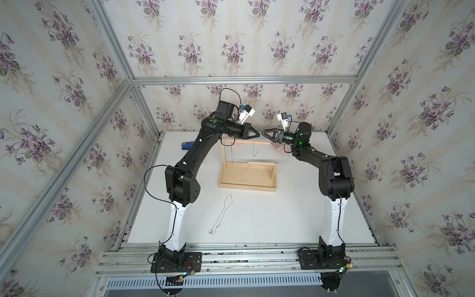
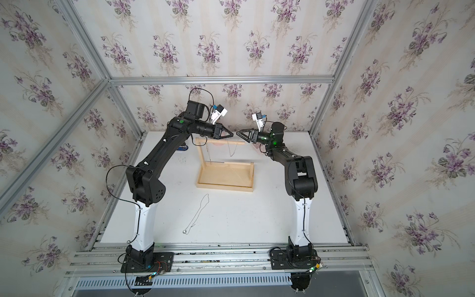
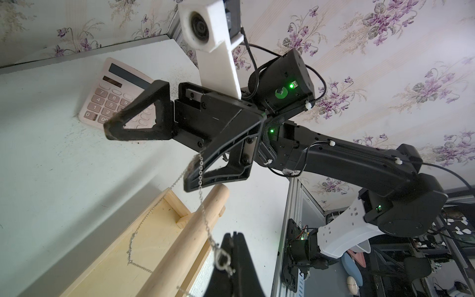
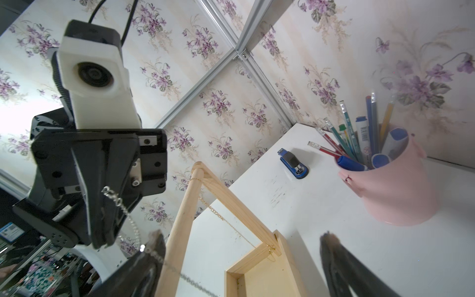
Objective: Hang the necklace on the jewelry display stand
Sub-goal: Hang the necklace on the stand.
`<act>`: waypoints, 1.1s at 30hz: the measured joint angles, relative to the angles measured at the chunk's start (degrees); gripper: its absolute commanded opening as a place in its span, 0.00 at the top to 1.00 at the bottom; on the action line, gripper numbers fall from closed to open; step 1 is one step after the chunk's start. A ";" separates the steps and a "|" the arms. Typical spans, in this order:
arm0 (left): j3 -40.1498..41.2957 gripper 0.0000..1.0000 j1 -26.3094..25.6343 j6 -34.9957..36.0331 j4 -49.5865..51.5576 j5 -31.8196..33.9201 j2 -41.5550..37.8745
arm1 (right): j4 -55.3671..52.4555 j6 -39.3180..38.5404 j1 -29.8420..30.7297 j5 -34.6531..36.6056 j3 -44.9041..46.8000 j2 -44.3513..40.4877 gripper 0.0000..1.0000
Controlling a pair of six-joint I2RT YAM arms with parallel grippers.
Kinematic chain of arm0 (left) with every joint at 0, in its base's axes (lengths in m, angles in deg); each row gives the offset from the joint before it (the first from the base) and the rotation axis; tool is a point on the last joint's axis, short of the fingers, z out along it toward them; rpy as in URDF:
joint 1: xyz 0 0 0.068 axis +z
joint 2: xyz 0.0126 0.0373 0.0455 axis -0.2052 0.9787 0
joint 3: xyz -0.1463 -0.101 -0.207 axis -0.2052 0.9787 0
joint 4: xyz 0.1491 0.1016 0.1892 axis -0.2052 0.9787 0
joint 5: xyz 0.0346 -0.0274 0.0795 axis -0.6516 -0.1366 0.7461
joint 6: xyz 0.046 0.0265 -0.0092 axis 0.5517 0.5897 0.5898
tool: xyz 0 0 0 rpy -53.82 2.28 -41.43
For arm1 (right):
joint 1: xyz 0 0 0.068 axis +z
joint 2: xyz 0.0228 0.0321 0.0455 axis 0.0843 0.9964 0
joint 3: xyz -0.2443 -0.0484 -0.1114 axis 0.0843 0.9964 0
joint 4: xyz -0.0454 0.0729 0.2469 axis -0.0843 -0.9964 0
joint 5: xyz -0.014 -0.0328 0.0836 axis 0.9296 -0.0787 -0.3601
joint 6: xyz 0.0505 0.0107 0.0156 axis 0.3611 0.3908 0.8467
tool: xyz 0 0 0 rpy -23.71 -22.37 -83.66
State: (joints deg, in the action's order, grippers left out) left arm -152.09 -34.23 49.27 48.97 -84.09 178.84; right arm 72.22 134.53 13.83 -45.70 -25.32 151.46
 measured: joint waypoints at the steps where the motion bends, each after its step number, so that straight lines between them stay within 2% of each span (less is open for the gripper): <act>1: 0.07 0.96 0.04 -0.09 -0.02 -0.02 0.00 | 2.32 2.43 0.00 -1.60 -0.74 1.01 0.07; 4: 0.09 0.96 0.20 -0.94 -1.07 -0.37 0.00 | 11.17 11.50 0.04 -5.14 -3.34 4.42 0.05; 8: -0.02 0.96 0.24 -1.66 -2.47 -0.48 0.00 | 28.00 31.10 -0.02 -8.98 -12.28 12.48 0.00; 10: -0.17 0.96 0.24 -1.70 -2.58 -0.70 0.00 | 32.06 39.39 0.02 -10.19 -16.37 15.78 0.00; 12: -0.26 0.96 0.24 -2.12 -2.82 -0.79 0.00 | 34.29 44.26 0.17 -11.10 -17.38 16.92 0.00; 22: -0.35 0.96 0.28 -2.56 -2.89 -0.87 0.00 | 38.95 50.27 0.33 -14.03 -18.34 16.52 0.00; 33: -0.74 0.96 0.79 -3.19 -2.97 -0.83 0.00 | 39.85 50.77 0.31 -16.90 -17.16 14.69 0.00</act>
State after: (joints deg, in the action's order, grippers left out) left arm -152.83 -33.45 46.07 45.99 -84.92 178.84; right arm 112.07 185.30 14.14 -62.59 -42.48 166.14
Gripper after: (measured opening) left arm 0.043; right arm 0.998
